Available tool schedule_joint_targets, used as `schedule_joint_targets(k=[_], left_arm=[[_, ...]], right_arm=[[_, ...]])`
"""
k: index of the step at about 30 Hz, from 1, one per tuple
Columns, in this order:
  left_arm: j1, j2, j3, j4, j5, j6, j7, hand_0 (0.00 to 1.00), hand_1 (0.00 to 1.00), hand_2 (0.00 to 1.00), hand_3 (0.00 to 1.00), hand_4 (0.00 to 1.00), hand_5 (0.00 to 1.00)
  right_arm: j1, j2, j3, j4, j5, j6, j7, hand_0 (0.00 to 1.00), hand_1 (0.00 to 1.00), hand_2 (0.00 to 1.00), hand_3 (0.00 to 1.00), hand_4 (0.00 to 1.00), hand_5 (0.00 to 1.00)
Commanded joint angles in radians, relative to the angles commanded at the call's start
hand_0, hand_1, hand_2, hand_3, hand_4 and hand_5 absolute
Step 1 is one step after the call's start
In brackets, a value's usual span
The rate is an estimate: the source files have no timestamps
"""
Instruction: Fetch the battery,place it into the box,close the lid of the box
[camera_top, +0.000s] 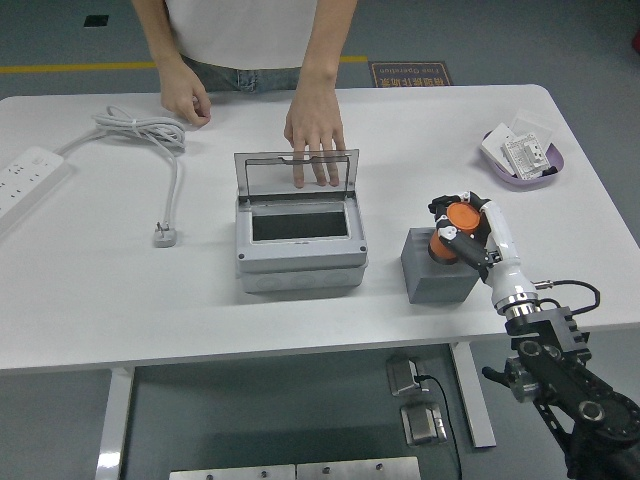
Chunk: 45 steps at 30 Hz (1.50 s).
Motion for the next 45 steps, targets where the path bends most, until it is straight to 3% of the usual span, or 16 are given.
schedule_joint_targets(k=[10,11,16,17,22,23,28,29,40,41,45], left_arm=[[0.001,0.0,-0.006,0.0,0.005,0.001,0.001,0.544,0.623,0.616,0.668,0.715,0.26],[0.001,0.0,-0.006,0.0,0.005,0.001,0.001,0.544,0.624,0.616,0.668,0.714,0.261],[0.001,0.0,-0.007,0.0,0.005,0.001,0.002,0.544,0.624,0.616,0.668,0.714,0.261],[0.001,0.0,-0.007,0.0,0.005,0.002,0.002,0.545,0.623,0.616,0.667,0.714,0.261],[0.002,0.0,-0.007,0.0,0.004,0.002,0.001,0.545,0.623,0.616,0.667,0.714,0.261],[0.002,0.0,-0.007,0.0,0.004,0.002,0.001,0.544,0.624,0.617,0.668,0.714,0.259],[0.003,0.0,-0.007,0.0,0.003,0.003,0.002,0.544,0.624,0.617,0.668,0.714,0.259],[0.003,0.001,-0.007,0.0,0.003,0.003,0.002,0.545,0.624,0.616,0.667,0.713,0.261],[0.005,0.001,-0.003,0.0,-0.004,0.005,0.004,0.545,0.624,0.616,0.666,0.711,0.26],[0.005,0.0,-0.003,0.0,-0.005,0.005,0.004,0.545,0.625,0.616,0.666,0.71,0.259],[0.006,0.0,-0.003,0.0,-0.005,0.005,0.004,0.545,0.625,0.616,0.666,0.71,0.259]], right_arm=[[0.009,-0.008,0.012,0.028,-0.002,-0.013,-0.004,0.585,0.586,0.536,0.451,0.002,0.079],[0.01,-0.008,0.012,0.03,-0.002,-0.014,-0.005,0.454,0.562,0.539,0.45,0.002,0.067],[0.015,-0.007,0.006,0.052,0.007,-0.024,-0.019,0.454,0.562,0.539,0.45,0.002,0.067],[0.016,-0.007,0.003,0.062,0.009,-0.026,-0.025,0.311,0.404,0.53,0.444,0.002,0.09],[0.025,-0.008,-0.007,0.1,0.022,-0.026,-0.044,0.311,0.404,0.53,0.444,0.002,0.09],[0.027,-0.009,-0.009,0.107,0.025,-0.025,-0.047,0.238,0.278,0.383,0.391,0.002,0.002],[0.058,-0.015,-0.029,0.161,0.028,-0.027,-0.07,0.238,0.278,0.383,0.391,0.002,0.002],[0.069,-0.015,-0.034,0.172,0.021,-0.031,-0.077,0.185,0.216,0.284,0.313,0.002,0.002],[0.147,-0.003,-0.065,0.228,-0.101,-0.072,-0.149,0.138,0.191,0.257,0.282,0.002,0.002],[0.151,-0.004,-0.066,0.235,-0.123,-0.072,-0.159,0.031,0.159,0.231,0.256,0.002,0.002],[0.168,-0.015,-0.061,0.288,-0.236,-0.055,-0.216,0.031,0.159,0.231,0.256,0.002,0.002]])
